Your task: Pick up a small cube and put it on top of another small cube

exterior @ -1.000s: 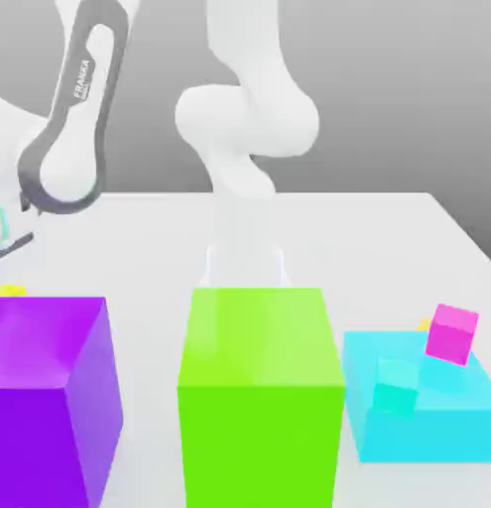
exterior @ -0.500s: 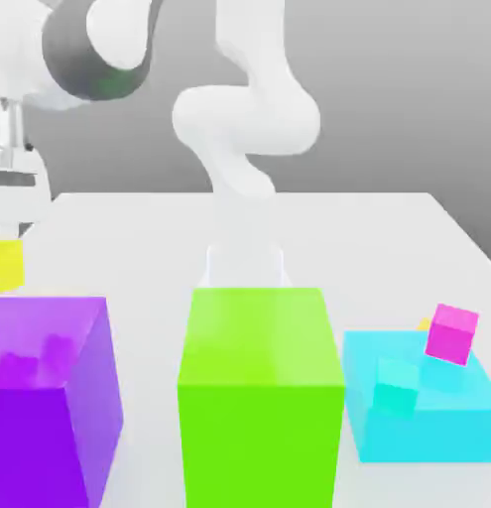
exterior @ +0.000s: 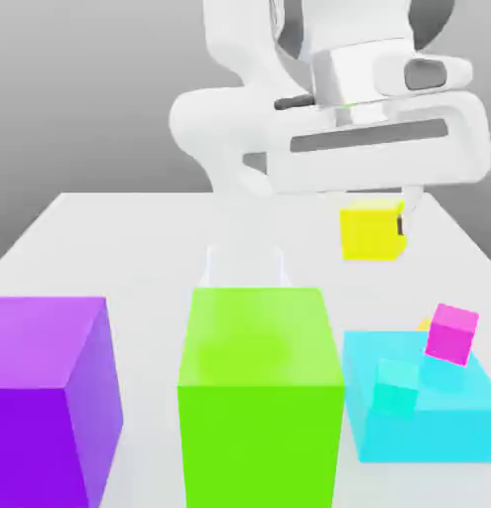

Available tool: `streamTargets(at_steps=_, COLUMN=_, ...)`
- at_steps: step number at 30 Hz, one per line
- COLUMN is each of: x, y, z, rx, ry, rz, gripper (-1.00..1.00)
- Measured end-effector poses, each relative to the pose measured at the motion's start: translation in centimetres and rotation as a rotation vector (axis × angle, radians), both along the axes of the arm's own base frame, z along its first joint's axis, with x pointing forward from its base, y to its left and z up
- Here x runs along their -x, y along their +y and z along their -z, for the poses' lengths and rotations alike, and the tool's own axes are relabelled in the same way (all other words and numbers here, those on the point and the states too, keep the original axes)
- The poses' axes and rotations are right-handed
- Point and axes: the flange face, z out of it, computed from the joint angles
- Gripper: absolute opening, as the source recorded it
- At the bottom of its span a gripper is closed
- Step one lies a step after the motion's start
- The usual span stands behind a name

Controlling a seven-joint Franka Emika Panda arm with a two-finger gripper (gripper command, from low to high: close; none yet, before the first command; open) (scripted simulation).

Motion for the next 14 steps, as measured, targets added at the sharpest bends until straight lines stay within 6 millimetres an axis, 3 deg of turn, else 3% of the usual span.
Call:
streamTargets(at_steps=4, x=5.2, y=8.5, z=4.0, rx=0.104, ry=0.062, rz=-0.346, gripper=-1.0)
streamTargets(at_steps=6, x=6.6, y=9.6, z=7.2, rx=0.149, ry=0.107, rz=-0.433, gripper=-1.0)
streamTargets(at_steps=10, x=7.1, y=10.0, z=12.6, rx=0.161, ry=0.122, rz=-0.461, gripper=-1.0)
streamTargets(at_steps=11, x=7.1, y=10.0, z=13.4, rx=0.161, ry=0.123, rz=-0.462, gripper=1.0)
streamTargets(at_steps=14, x=7.1, y=9.9, z=13.4, rx=0.161, ry=0.123, rz=-0.462, gripper=1.0)
